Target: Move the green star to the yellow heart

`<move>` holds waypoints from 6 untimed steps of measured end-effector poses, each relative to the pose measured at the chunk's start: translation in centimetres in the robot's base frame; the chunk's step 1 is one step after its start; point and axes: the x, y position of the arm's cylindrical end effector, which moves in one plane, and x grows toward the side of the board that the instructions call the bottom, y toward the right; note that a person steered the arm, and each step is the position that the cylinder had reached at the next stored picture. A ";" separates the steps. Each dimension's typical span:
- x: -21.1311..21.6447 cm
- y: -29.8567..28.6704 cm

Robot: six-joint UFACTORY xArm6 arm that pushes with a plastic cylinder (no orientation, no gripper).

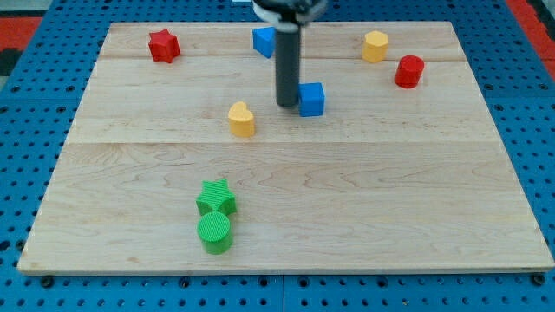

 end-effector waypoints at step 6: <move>11.9 -13.4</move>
